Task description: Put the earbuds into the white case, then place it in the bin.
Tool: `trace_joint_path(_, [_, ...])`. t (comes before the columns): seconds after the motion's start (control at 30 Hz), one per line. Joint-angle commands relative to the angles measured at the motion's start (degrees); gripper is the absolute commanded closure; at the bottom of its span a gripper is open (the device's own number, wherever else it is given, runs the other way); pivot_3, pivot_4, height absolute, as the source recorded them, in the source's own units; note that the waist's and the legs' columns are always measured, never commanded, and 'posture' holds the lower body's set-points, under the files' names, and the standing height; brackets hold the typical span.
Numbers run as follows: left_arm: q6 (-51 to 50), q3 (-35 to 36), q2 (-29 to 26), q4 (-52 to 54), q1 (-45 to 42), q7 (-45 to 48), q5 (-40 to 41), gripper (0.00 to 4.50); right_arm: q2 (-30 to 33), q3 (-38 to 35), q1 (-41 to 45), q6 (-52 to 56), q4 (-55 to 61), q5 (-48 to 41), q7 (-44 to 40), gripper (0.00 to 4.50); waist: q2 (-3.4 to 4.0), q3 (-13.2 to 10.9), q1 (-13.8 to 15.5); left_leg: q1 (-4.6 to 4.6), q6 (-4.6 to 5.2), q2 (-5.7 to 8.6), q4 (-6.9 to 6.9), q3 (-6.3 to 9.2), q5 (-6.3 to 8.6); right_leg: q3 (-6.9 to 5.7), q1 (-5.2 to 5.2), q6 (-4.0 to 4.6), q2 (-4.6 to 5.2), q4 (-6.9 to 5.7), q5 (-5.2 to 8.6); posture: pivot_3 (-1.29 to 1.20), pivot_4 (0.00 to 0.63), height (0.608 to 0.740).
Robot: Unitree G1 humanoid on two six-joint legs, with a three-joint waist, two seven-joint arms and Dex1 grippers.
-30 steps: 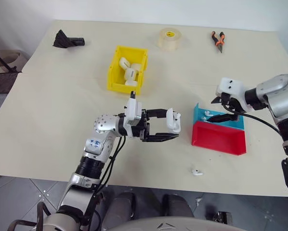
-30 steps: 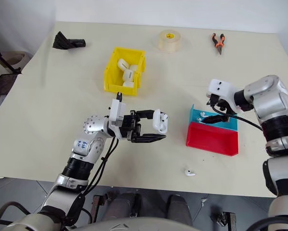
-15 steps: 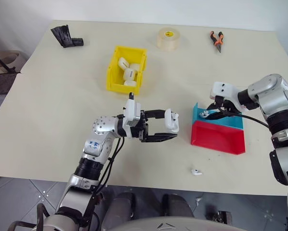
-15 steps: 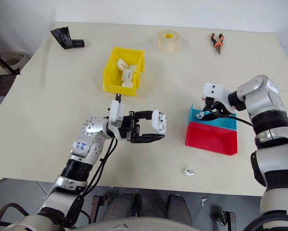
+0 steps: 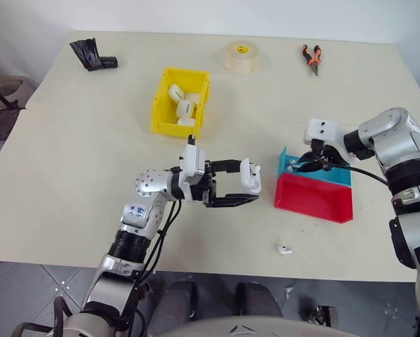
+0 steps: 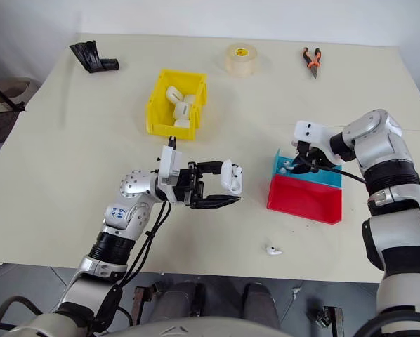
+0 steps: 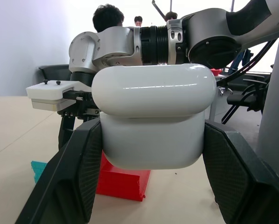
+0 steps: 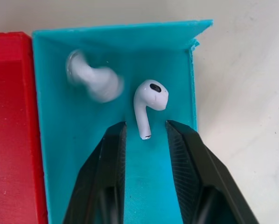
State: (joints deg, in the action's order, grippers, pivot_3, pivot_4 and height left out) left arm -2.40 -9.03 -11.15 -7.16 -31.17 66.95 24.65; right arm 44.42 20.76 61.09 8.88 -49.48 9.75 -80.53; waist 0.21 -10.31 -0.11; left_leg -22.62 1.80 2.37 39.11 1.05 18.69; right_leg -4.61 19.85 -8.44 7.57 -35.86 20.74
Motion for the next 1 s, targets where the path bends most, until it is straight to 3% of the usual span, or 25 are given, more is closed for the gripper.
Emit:
trace_joint_path(0.03, [0.89,0.30,0.27,2.25,-0.33,-0.25,0.65,1.70,0.61,-1.31,0.14,0.52,1.74,0.08,-0.88,3.15,0.00,0.00,0.01,0.00,0.00,0.00,0.00,0.00,0.00,0.00,0.00,0.00,0.00,0.00,0.00,0.00,0.150,0.740])
trace_joint_path(1.0, [0.39,0.43,-0.03,2.93,-0.03,-0.31,1.08,1.70,-1.36,-1.87,-1.45,9.36,9.20,0.65,1.66,3.15,0.00,0.00,0.03,-0.01,0.00,0.01,0.00,-0.01,0.00,0.02,0.07,0.00,0.01,-0.08,0.00,0.00,0.150,0.740])
